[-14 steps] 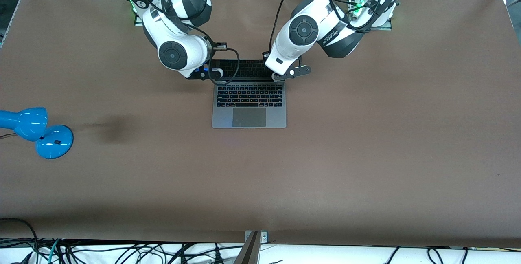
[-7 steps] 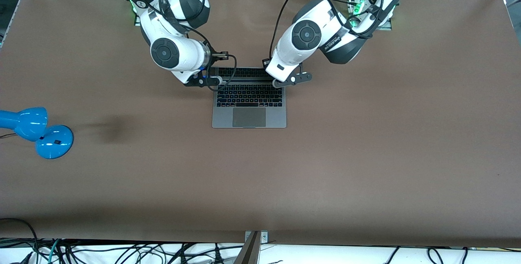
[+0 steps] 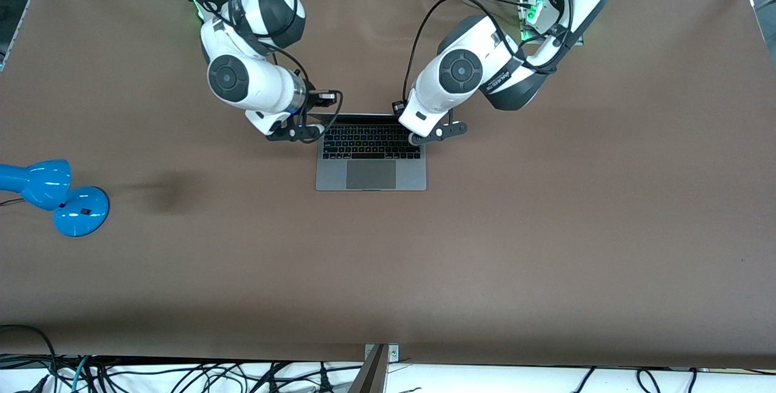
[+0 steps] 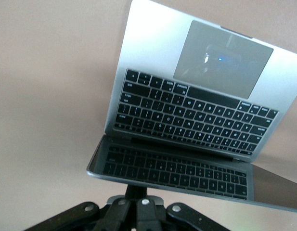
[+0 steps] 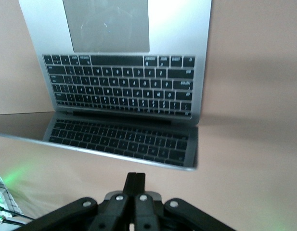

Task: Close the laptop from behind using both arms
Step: 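Push the lid forward with both grippers from behind, tilting it down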

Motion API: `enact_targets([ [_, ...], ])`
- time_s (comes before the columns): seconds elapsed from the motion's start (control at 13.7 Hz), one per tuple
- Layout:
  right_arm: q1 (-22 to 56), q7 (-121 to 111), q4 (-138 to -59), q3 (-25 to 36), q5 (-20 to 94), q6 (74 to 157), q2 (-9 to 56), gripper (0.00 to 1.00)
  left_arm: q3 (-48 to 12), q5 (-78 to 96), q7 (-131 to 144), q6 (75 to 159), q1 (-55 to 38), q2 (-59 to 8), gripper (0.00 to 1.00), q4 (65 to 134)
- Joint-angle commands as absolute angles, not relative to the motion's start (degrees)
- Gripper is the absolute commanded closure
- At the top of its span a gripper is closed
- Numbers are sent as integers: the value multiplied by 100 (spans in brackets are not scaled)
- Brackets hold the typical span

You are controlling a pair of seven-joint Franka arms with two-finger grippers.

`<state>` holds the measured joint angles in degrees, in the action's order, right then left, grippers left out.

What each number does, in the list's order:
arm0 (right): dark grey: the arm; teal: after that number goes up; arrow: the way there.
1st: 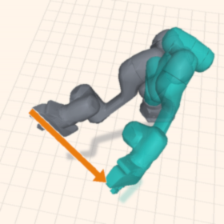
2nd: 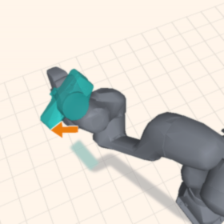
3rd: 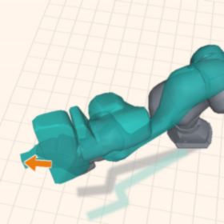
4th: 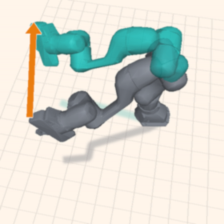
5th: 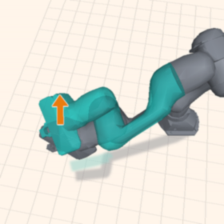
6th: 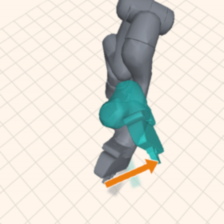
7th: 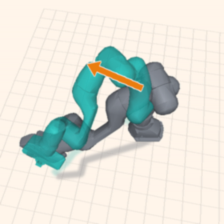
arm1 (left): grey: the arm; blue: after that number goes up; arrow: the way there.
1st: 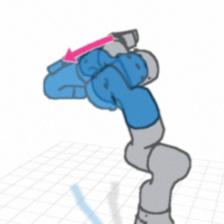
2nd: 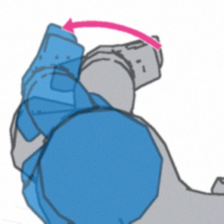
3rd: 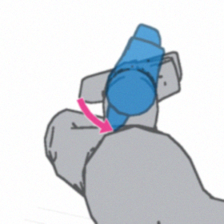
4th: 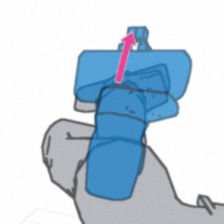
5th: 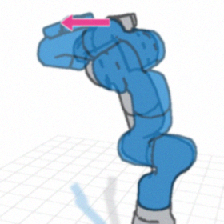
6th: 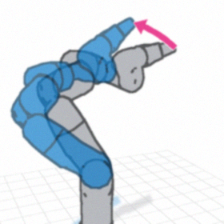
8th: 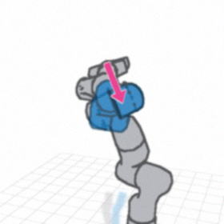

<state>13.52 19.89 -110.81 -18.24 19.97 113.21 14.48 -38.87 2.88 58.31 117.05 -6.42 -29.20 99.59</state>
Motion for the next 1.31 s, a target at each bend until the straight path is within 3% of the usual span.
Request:
enact_targets([
  [0.0,1318,1556,-11136,-1670,2013,11391,1406,100,-3867,-87,5941,11698,-712,-3365,100,9519],
  [0.95,1380,1090,-10881,-1441,2004,12225,2302,100,-3665,-500,5924,12067,-738,-3964,100,9290],
  [1.24,1424,1020,-10442,-1424,1917,12243,2732,100,-3604,-527,5924,12076,-782,-4095,100,9124],
])
